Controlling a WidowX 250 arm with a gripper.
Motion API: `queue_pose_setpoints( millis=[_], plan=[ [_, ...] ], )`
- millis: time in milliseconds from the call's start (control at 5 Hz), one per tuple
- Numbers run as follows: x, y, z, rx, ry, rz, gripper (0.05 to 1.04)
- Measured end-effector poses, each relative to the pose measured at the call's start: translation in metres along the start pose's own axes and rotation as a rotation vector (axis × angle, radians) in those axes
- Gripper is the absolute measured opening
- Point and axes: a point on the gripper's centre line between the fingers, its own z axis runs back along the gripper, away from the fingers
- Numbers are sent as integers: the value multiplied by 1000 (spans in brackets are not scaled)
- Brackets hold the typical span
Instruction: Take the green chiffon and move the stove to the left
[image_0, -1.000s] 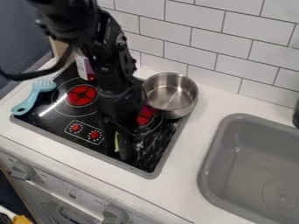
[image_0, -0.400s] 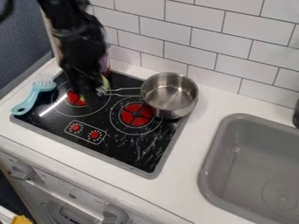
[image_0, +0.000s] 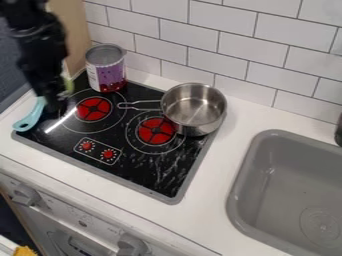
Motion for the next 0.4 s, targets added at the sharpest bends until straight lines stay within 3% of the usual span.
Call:
queue_pose_setpoints(
  millis=[200,400],
  plan=[
    [-12,13,-10,14,2,-5,671],
    [-20,22,-36,10,19,7,671]
  ],
)
